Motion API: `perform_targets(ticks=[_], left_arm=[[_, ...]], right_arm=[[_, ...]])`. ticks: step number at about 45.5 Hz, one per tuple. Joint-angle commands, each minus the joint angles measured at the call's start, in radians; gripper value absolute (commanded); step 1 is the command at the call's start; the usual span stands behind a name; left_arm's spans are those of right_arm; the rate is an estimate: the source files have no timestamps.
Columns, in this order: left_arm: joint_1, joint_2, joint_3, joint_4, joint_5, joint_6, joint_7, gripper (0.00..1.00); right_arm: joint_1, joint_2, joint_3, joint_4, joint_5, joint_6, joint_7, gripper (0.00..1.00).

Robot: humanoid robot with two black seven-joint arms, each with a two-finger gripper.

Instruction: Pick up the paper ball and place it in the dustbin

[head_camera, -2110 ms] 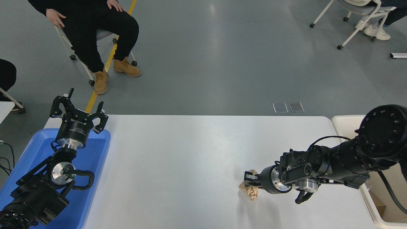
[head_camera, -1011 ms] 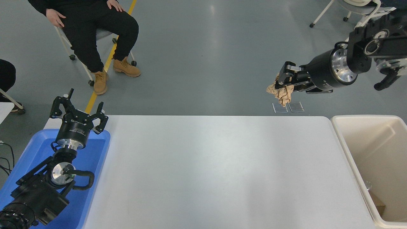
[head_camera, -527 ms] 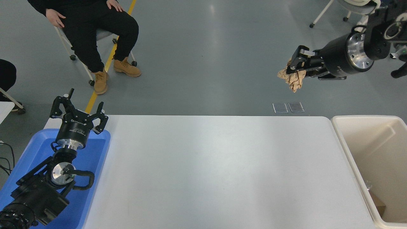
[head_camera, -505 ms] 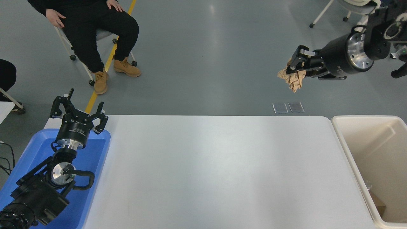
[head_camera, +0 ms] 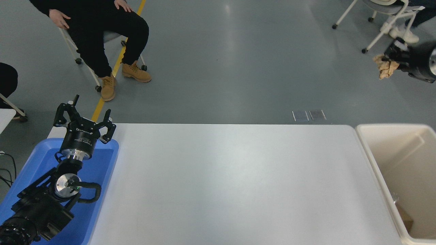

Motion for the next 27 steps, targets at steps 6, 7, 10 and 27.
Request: perform_targets(ticks=[6,7,10,27], left_arm=[[0.0,0.0,0.0,0.0,0.0,0.0,0.0,0.99],[0.0,0.0,-0.001,0.0,0.0,0.0,0.0,0.99],[0.0,0.0,0.0,0.0,0.0,0.0,0.0,0.99],[0.0,0.0,0.0,0.0,0.0,0.0,0.0,0.99]], right_arm=[[-0.368,-0.012,0.039,-0.176,0.2,-0.105,-0.052,0.0],[-0.385,-0.012,0.042,-0.179,0.214,-0.113,-0.052,0.0],[-0.445,-0.012,0.059,-0.189,0.243,-0.143,-0.052,0.0],[-0.707,0.067,0.248,-0.299,0.251,-0.231,-0.051,0.0]])
